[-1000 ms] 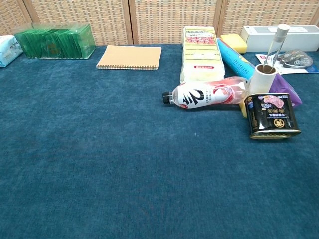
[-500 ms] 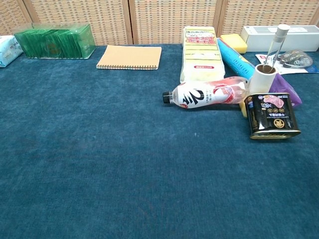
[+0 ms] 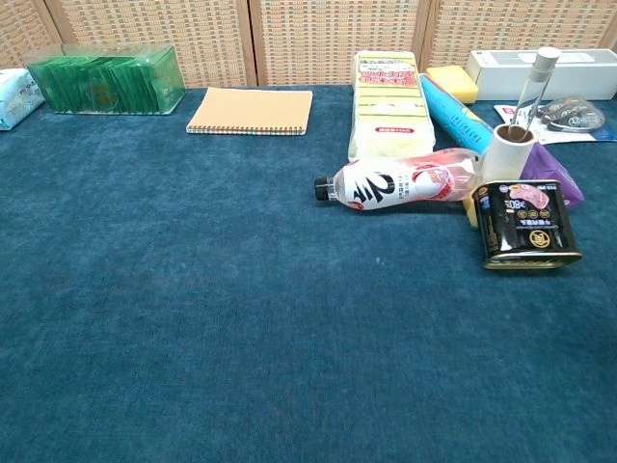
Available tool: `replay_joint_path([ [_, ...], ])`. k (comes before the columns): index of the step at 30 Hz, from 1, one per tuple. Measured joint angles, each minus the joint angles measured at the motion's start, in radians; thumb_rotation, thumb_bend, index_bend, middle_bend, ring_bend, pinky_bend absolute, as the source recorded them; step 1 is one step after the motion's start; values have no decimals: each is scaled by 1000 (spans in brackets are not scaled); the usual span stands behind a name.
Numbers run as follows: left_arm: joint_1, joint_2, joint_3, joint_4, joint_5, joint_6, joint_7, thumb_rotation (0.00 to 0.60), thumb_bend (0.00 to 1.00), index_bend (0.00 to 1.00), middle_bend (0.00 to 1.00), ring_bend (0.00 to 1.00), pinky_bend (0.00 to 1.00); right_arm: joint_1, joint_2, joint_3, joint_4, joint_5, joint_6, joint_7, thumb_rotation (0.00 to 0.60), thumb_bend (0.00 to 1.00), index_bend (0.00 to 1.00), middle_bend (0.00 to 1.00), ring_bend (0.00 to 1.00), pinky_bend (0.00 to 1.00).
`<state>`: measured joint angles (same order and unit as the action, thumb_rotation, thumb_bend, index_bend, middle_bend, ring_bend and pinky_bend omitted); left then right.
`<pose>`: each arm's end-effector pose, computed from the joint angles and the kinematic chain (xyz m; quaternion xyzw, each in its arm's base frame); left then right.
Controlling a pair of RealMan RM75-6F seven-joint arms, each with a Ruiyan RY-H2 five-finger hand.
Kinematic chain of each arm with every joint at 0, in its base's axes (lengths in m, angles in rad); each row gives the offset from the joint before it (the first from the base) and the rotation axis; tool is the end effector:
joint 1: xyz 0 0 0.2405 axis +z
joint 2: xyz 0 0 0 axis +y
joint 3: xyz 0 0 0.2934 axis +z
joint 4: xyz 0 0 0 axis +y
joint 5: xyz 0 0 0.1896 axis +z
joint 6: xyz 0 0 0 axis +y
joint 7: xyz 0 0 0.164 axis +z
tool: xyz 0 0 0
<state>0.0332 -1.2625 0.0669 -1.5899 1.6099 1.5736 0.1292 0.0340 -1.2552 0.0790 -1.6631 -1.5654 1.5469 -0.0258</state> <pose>-0.3354 0.1398 0.1364 -0.6105 -0.4042 -0.3673 0.5736 -0.3122 -0.1894 0.1559 0.5533 -0.4092 0.4589 0.5620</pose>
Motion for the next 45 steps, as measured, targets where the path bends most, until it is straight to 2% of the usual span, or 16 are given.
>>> replay_joint_path([
  [7, 24, -59, 1, 39, -6, 20, 10, 600, 200, 72, 142, 154, 300, 58, -91, 65, 34, 59, -39, 7, 119, 166, 198, 220, 234, 331],
  [14, 45, -92, 5, 67, 6, 50, -15, 600, 201, 72, 142, 155, 300, 117, -170, 129, 79, 113, -71, 61, 127, 178, 141, 202, 233, 351],
  [26, 64, -96, 16, 70, 20, 69, -32, 600, 200, 72, 141, 155, 300, 190, -253, 167, 126, 166, -121, 32, 298, 193, 96, 182, 242, 374],
  [31, 63, -97, 20, 69, 33, 70, -35, 600, 200, 72, 142, 155, 300, 222, -284, 180, 163, 180, -140, 23, 317, 193, 93, 182, 244, 374],
  [45, 70, -93, 31, 59, 60, 77, -34, 600, 201, 72, 142, 155, 300, 297, -311, 217, 198, 234, -210, -9, 315, 193, 93, 195, 255, 375],
])
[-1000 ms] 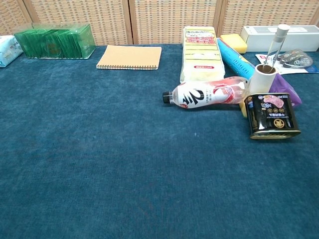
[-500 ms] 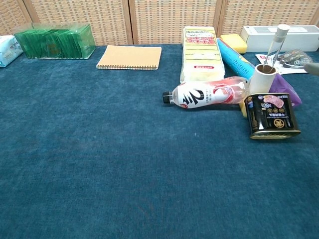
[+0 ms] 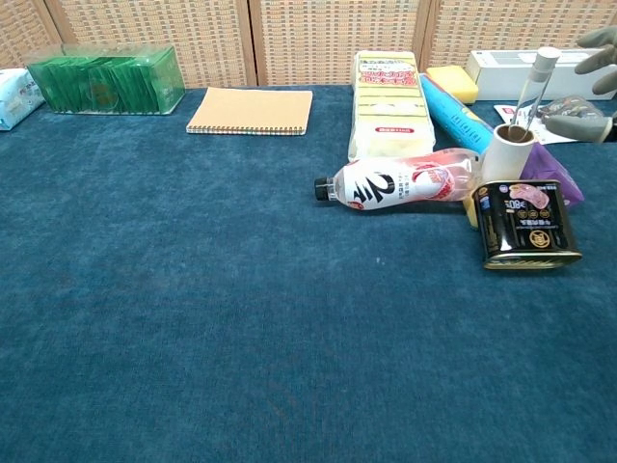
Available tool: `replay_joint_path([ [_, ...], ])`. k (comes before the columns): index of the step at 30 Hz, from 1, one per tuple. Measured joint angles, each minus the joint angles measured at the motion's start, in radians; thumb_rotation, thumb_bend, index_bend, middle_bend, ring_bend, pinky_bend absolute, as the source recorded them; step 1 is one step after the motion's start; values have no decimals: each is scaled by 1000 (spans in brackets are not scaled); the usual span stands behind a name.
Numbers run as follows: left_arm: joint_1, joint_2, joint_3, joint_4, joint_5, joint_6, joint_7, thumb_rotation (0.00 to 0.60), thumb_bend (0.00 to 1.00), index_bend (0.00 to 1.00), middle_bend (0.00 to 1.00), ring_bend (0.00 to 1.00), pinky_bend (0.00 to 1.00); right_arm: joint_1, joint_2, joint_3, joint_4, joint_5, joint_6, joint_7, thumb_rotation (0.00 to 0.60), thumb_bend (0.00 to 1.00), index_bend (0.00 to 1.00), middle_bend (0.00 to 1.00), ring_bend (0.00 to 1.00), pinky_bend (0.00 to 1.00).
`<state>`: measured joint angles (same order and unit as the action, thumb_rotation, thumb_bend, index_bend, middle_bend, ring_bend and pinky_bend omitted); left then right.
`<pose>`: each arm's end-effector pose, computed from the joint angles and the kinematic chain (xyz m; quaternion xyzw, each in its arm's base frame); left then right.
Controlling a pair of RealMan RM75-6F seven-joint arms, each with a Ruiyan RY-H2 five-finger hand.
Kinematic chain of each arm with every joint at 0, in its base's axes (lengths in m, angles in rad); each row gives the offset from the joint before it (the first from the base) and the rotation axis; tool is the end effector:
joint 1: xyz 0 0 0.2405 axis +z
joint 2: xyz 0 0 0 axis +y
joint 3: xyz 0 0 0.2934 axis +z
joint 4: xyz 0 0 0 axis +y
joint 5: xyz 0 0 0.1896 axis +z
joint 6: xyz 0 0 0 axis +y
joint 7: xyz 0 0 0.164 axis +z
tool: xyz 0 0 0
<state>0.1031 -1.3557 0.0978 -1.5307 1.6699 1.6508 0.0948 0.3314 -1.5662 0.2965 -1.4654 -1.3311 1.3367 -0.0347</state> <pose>-0.3319 0.1110 0.1136 -0.5877 -0.4194 -0.3974 0.5664 -0.2671 -0.3173 0.0747 0.5124 -0.4445 0.5213 0.5179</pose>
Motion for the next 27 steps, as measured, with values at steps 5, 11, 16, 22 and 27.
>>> replay_joint_path([
  [5, -1, 2, 0, -4, 7, 1, -2, 600, 201, 72, 142, 155, 300, 23, -8, 7, 20, 11, -19, 1, 310, 194, 93, 207, 269, 376],
  [11, 0, 7, 2, -15, 18, 4, 1, 600, 201, 72, 142, 155, 300, 53, -24, 12, 42, 18, -38, -7, 311, 195, 97, 221, 283, 384],
  [16, 0, 12, 5, -21, 22, 2, 1, 600, 200, 72, 141, 155, 300, 79, -40, 17, 65, 29, -56, -17, 312, 195, 108, 247, 299, 394],
  [22, 2, 18, 8, -25, 26, 3, -10, 600, 201, 72, 142, 154, 300, 94, -56, 13, 90, 39, -62, -32, 333, 195, 142, 274, 336, 407],
  [27, 5, 24, 15, -25, 43, 13, -21, 600, 201, 72, 142, 155, 300, 102, -70, 1, 130, 43, -66, -51, 346, 197, 179, 287, 343, 412],
])
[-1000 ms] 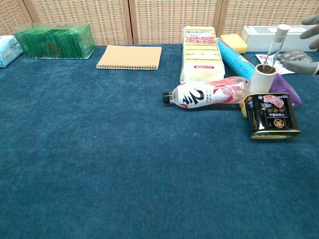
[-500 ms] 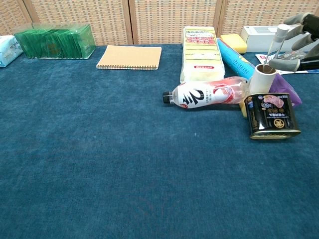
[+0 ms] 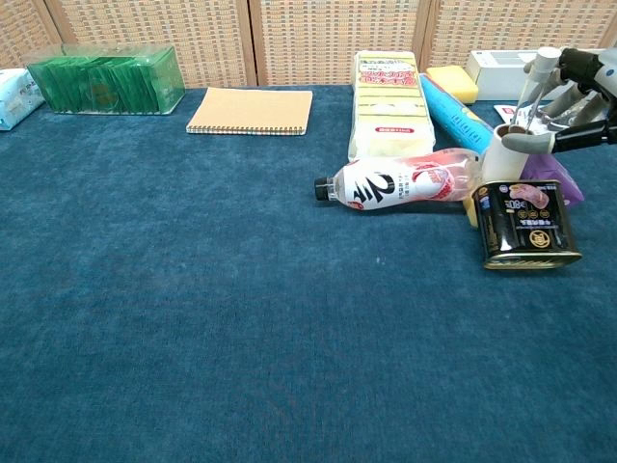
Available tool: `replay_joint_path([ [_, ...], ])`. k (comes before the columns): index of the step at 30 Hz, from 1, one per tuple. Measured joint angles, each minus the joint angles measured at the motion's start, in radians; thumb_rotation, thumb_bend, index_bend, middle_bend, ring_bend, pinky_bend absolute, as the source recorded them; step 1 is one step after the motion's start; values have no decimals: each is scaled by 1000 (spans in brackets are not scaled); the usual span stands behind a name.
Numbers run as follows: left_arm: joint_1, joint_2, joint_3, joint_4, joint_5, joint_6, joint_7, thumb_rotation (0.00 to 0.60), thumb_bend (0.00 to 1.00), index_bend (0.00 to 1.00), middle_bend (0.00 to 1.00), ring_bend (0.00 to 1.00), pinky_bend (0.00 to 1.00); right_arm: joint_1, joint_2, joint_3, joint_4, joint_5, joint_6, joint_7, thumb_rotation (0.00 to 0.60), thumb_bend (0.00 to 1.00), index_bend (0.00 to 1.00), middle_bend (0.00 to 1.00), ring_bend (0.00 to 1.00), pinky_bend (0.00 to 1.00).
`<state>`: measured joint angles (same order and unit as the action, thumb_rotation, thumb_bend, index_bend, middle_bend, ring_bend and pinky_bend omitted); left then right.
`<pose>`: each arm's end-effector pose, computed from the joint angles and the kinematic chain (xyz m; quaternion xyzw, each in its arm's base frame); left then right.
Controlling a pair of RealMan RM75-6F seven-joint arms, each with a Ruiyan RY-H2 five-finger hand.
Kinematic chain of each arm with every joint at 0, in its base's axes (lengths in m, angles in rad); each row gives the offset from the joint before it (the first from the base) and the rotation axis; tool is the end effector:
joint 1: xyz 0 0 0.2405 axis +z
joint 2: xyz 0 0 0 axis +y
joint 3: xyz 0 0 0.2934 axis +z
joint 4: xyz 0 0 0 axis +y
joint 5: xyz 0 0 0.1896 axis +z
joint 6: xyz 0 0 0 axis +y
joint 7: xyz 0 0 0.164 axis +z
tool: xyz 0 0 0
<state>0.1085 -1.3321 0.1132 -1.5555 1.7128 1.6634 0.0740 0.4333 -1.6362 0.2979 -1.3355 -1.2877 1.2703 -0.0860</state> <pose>-0.3240 0.1064 0.1186 -0.5919 -0.4207 -0.4124 0.5501 -0.2569 -0.3489 0.0478 0.5499 -0.4262 0.4921 0.5232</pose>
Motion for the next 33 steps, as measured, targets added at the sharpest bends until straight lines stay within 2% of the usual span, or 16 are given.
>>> replay_joint_path([
  [7, 1, -2, 1, 5, -1, -6, -5, 600, 200, 72, 142, 154, 300, 5, -1, -4, 29, 6, 6, 3, 379, 209, 198, 314, 378, 428],
  [12, 1, -3, 3, 3, 2, -10, -2, 600, 201, 72, 142, 155, 300, 9, -1, -2, 33, 7, 15, 2, 439, 222, 245, 350, 408, 446],
  [21, 2, -3, 2, 5, -1, -14, -2, 600, 201, 72, 142, 155, 299, 12, -2, -1, 21, 13, 29, -7, 511, 228, 328, 402, 448, 467],
  [33, 1, -5, 6, 8, 1, -25, -2, 600, 200, 72, 142, 155, 299, 39, -11, 17, -7, 34, 24, -47, 540, 241, 395, 438, 491, 482],
])
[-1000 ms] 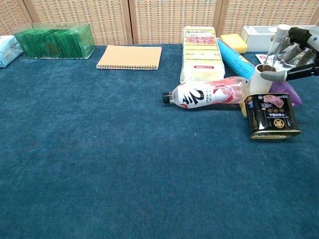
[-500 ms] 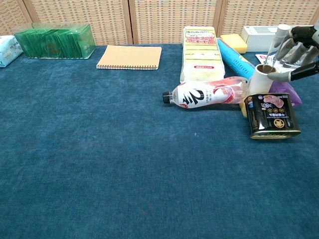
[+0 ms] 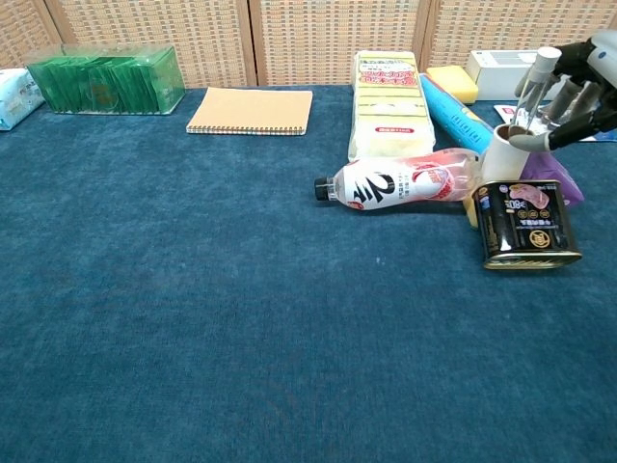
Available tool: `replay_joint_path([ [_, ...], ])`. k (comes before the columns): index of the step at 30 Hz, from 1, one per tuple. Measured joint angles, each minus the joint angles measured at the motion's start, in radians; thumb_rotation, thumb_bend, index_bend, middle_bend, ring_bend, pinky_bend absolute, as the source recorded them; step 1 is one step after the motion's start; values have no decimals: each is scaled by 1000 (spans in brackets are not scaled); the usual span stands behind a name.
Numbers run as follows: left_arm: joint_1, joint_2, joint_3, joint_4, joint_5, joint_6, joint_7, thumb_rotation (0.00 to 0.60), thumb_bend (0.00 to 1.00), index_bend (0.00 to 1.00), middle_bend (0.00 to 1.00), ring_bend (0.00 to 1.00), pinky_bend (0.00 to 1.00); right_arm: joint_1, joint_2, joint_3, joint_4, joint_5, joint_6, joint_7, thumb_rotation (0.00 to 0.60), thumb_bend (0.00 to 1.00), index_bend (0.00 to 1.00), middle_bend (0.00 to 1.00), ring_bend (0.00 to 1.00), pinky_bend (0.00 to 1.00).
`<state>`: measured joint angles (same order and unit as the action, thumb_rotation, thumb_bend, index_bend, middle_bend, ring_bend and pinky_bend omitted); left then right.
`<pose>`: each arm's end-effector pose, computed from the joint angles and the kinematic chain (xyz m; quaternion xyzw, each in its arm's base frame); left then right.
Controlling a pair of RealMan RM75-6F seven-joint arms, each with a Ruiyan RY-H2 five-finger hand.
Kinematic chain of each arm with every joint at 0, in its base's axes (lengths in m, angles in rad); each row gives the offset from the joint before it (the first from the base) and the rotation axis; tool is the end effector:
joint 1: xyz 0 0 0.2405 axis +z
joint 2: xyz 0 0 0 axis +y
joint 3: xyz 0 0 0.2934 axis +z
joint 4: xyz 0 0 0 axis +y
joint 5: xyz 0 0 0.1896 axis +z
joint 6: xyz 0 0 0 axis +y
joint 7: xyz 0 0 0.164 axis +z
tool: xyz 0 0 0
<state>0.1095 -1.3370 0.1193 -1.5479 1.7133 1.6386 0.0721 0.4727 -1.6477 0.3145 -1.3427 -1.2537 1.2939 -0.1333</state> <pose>-0.3258 0.1045 0.1124 -0.5990 -0.4288 -0.4036 0.5426 -0.2436 -0.3601 0.0505 0.5444 -0.4128 0.4989 0.5332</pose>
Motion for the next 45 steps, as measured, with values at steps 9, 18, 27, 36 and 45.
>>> replay_joint_path([
  [9, 0, 1, 0, 6, -3, -2, -12, 600, 201, 72, 142, 155, 300, 11, 1, 8, -14, 14, 3, -33, 600, 256, 440, 482, 531, 506],
  [18, -1, 2, 1, 2, 0, -5, -10, 600, 201, 72, 142, 155, 300, 13, 4, 7, -19, 29, 5, -40, 600, 263, 468, 510, 559, 512],
  [27, -3, 3, 3, -5, 1, -12, -3, 600, 201, 72, 142, 155, 300, 19, 1, 9, -17, 36, 6, -40, 600, 267, 518, 564, 602, 526],
  [36, -2, 2, 2, -1, -1, -12, -7, 600, 200, 73, 142, 155, 300, 24, -2, 10, -22, 37, 15, -50, 600, 279, 548, 614, 643, 545],
  [45, -3, 1, 5, 2, -1, -18, -6, 600, 201, 74, 142, 155, 300, 33, -7, 9, -24, 39, 15, -71, 600, 286, 576, 662, 710, 602],
])
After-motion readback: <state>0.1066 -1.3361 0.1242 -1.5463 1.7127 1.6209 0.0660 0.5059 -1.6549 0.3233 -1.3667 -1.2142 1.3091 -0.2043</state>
